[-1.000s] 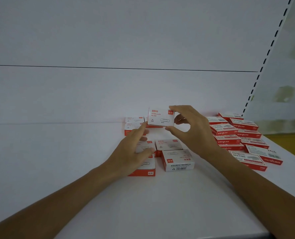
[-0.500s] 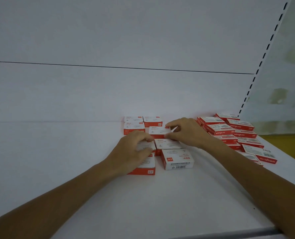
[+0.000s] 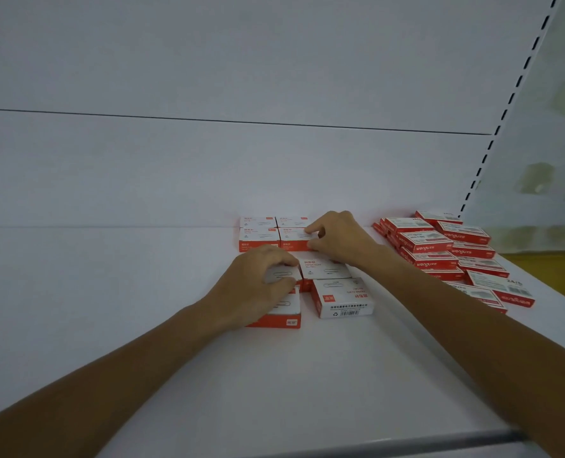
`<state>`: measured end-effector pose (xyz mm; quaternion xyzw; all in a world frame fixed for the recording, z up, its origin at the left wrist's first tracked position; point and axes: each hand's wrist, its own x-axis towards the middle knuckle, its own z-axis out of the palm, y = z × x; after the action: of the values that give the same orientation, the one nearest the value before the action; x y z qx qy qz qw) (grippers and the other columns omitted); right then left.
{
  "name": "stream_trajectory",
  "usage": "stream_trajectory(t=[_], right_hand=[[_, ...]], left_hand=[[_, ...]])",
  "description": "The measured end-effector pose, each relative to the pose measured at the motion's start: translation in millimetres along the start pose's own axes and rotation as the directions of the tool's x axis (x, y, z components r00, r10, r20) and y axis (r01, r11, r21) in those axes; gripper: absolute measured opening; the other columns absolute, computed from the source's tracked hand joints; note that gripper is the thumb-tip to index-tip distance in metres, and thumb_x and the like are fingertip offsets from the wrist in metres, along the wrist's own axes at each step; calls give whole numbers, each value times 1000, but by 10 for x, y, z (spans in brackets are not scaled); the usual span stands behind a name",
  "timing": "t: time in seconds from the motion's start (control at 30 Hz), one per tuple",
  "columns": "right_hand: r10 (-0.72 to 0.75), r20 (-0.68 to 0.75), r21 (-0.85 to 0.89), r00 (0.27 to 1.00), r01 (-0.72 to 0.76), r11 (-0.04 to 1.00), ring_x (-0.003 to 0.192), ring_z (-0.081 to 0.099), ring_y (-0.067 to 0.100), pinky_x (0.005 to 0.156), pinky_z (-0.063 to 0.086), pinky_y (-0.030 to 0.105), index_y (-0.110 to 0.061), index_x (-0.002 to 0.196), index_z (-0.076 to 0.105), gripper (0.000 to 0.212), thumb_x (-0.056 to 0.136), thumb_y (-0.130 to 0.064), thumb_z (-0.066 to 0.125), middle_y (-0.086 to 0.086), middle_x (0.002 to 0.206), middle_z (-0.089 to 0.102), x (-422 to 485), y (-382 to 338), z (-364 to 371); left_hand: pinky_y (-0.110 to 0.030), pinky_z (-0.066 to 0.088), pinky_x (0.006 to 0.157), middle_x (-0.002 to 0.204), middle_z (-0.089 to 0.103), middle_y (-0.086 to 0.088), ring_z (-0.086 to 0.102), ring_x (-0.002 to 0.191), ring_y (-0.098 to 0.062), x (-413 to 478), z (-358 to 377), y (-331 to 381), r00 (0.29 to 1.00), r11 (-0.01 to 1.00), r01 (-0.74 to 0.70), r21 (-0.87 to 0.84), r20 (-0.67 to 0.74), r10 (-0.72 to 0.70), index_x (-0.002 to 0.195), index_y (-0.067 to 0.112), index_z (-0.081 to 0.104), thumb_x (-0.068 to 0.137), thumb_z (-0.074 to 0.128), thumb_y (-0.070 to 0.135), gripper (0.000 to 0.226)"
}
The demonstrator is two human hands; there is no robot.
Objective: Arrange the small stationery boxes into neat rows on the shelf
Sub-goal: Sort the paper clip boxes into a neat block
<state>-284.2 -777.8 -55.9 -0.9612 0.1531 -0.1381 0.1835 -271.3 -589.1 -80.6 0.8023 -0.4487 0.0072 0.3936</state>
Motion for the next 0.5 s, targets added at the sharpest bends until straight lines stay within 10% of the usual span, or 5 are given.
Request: stream_trajectory(t=[0.37, 0.5], right_hand=[[-16, 141, 46, 990, 9, 999, 109, 53, 19, 75, 43, 14, -27, 141, 32, 60, 88, -34, 58, 4, 140, 45, -163, -20, -137], [-104, -58, 32, 993, 106, 994, 102, 56, 15, 83, 40, 23, -24, 127, 51, 40, 89, -35, 54, 1, 115, 61, -366, -26, -84]], left_hand=[[-9, 29, 85, 121, 46, 15, 38, 106, 2, 11, -127, 86, 990, 999, -2, 49, 143, -5, 125, 28, 50, 82, 62, 32, 44], [3, 36, 57, 89, 37, 36, 44, 78, 12, 28, -408, 166, 968, 987, 116, 107, 210, -137, 127, 30, 45, 79, 60, 46, 53]])
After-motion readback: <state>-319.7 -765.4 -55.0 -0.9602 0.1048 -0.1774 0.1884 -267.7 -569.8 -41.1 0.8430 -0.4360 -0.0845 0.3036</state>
